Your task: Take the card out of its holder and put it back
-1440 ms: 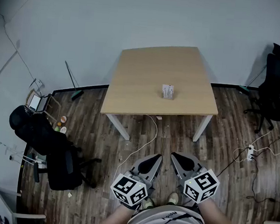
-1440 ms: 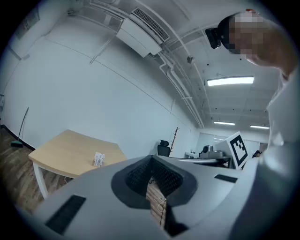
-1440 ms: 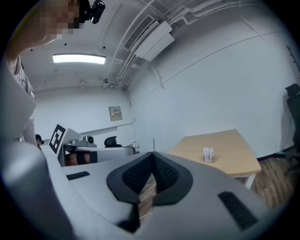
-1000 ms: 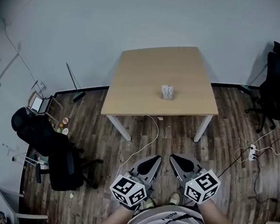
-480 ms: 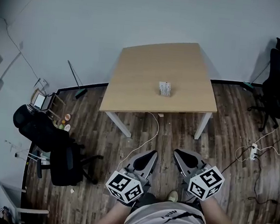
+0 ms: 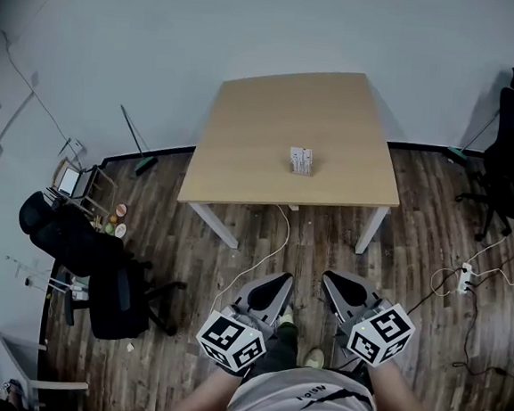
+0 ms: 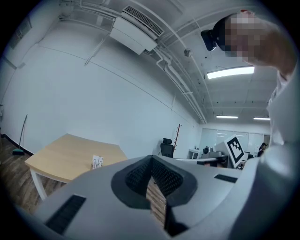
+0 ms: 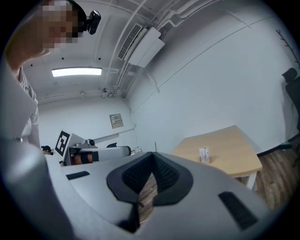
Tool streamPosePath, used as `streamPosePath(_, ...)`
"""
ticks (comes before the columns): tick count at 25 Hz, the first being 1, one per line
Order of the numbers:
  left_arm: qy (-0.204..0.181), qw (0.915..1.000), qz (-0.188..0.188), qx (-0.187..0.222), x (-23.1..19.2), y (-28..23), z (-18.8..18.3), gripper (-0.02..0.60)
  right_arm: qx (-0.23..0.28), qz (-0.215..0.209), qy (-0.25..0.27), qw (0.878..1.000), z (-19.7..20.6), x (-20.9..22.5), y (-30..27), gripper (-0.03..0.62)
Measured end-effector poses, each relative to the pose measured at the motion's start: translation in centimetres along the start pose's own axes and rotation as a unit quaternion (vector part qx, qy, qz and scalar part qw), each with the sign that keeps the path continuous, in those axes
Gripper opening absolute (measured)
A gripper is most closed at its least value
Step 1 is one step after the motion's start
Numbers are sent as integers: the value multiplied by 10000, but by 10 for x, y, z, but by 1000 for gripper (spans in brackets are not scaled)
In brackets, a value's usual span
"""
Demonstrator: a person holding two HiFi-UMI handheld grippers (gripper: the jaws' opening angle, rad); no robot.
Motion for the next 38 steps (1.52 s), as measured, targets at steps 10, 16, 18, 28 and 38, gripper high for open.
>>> streamPosePath(10,-96,9997,169,-158,-80,-56,-14,12,-54,-94,100,9999,-21,43,-78,12)
streamPosePath(16,-61,9994,289,-188,-155,-90,-37,12,-40,-12,278,9996,-43,66,-149,14)
streamPosePath(18,-76,9990,373,-217,-176,-102,-41,12,-46,60,309,9995,-48,75,-168,14)
streamPosePath(28,4,9973,626,-373,-234,-155,-53,12,-338,248,454,9981,-53,139,-217,14)
streamPosePath(38,77,9985,317,-443,-271,-225,-52,12,-872,75,642,9941,-43,249,-271,15)
Point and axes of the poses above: the fingertips, and each gripper's own axes: y backward along the fingers, x to its right, z out of its underside, the point moved 7 cm from there along y, backward along the fingers, and after that the axes turned 6 degrees about -x, right-handed, at the moved point
